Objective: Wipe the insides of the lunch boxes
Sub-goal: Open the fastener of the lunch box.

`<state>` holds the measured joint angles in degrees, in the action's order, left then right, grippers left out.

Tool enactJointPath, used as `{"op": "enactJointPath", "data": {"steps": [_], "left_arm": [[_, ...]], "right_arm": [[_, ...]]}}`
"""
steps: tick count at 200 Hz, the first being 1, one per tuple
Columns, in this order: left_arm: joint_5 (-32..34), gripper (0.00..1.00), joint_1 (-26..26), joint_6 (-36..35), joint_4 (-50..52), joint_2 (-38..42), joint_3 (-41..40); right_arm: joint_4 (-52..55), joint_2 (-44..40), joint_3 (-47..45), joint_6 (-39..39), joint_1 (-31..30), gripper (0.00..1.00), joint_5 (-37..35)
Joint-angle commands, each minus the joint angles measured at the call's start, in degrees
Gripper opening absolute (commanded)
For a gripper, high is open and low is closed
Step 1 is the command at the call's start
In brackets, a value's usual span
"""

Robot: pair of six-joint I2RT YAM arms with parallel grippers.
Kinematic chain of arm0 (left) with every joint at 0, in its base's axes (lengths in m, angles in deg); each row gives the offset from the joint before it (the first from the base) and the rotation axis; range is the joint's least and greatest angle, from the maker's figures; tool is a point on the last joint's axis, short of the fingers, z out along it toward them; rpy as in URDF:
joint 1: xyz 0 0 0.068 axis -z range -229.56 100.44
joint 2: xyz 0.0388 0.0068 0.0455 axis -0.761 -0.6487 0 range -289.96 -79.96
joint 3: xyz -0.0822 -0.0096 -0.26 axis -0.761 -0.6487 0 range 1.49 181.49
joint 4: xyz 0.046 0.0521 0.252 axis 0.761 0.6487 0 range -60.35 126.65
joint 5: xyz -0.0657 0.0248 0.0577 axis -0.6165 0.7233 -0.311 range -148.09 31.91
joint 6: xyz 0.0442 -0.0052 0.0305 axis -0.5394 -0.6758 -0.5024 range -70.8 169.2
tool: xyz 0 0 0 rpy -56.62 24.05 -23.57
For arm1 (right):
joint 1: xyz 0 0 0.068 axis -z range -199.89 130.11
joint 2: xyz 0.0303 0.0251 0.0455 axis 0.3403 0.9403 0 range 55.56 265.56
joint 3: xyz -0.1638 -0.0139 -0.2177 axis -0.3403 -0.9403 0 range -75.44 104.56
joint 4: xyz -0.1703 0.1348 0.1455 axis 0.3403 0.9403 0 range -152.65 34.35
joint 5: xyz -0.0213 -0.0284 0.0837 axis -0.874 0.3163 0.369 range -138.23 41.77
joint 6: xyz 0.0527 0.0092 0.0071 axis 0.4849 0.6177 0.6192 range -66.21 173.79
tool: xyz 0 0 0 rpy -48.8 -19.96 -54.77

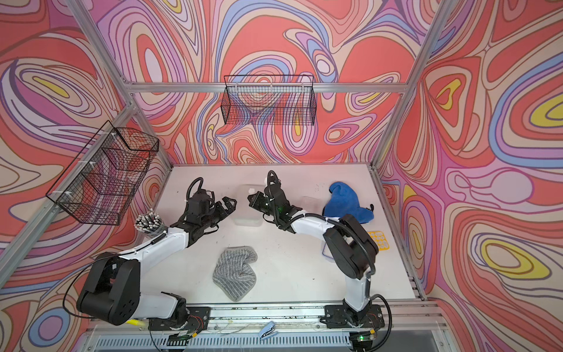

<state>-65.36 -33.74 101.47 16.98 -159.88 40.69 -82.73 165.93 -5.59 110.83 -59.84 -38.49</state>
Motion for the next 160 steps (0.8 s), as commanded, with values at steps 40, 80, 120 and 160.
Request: {"op": "enactJointPath", "data": {"steps": [40,80,120,160], "left_arm": [[-1.0,1.0,0.1,10.9,-16.2,-1.5,-5.7],[-3.4,0.98,0.0,14.2,-23.0,-5.2,-7.9],[-5.0,0.95,0.0,17.0,-28.2,-8.5,-8.6],[-6.1,0.92,0.0,18.8,-31.2,-10.4,-9.0]], "right_arm": [[-1.7,9.1,1.5,4.2,0.4,0.0,6.4],[1.5,9.1,0.5,5.6,0.7,0.0,5.1],[5.4,9.1,1.6,5.1,1.1,0.0,4.2],[7.8,9.8,2.4,5.4,1.1,0.0,4.3]]}}
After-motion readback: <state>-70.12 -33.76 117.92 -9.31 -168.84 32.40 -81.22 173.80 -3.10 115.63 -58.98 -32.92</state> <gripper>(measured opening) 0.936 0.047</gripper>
